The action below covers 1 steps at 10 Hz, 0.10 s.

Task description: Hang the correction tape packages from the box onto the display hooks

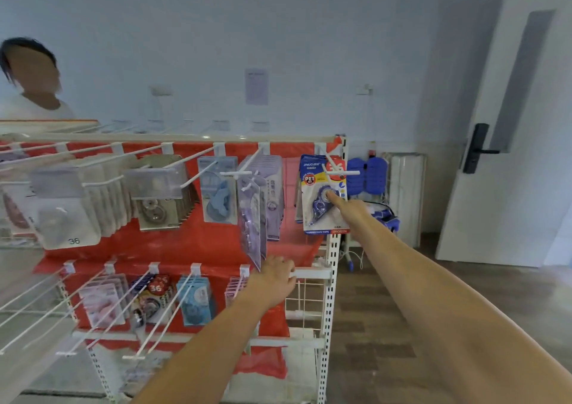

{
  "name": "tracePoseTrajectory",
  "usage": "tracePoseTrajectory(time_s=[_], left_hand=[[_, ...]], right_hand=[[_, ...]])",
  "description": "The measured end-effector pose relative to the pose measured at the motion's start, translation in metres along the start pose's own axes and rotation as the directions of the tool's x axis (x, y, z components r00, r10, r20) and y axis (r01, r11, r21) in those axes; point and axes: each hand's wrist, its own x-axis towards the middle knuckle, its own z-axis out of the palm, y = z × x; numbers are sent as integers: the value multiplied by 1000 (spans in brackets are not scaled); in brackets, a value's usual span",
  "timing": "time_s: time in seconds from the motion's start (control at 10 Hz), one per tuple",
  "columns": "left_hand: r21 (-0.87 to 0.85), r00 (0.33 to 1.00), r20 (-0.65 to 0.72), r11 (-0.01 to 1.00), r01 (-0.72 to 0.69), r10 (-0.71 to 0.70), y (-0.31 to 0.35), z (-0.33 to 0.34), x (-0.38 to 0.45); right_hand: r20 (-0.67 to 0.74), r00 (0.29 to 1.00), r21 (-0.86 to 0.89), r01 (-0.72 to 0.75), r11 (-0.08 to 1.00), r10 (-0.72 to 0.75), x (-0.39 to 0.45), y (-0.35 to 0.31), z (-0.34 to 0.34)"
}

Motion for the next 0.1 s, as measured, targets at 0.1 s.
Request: tracePoseTrajectory(time_s=[0.1], left_hand=[[62, 1000, -17, 998, 1, 0, -2, 5, -8]], right_hand=[[29, 1000, -38, 1, 999, 0, -5, 2, 2]])
